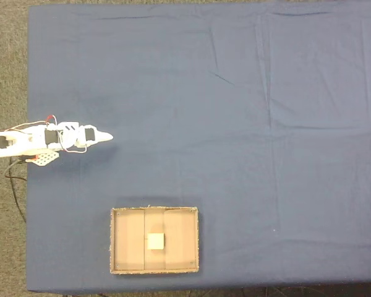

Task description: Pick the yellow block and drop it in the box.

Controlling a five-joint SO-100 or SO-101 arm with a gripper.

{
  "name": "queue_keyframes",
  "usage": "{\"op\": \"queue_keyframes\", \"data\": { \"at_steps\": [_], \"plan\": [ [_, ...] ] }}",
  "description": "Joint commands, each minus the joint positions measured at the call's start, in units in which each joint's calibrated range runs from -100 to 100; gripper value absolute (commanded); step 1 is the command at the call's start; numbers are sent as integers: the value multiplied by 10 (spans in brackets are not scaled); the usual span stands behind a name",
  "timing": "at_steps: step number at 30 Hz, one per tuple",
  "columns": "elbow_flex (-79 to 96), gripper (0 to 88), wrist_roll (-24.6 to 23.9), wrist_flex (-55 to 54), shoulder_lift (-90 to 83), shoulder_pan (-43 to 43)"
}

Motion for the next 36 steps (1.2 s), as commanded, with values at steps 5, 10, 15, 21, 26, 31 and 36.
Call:
{"op": "queue_keyframes", "data": {
  "at_steps": [5, 10, 15, 21, 26, 31, 36],
  "plan": [
    [21, 2, -4, 103, -95, -1],
    [21, 2, -10, 116, -96, 19],
    [21, 2, -19, 117, -96, 34],
    [21, 2, -23, 117, -96, 36],
    [21, 2, -32, 118, -96, 42],
    [21, 2, -26, 118, -96, 36],
    [21, 2, -27, 118, -96, 34]
  ]
}}
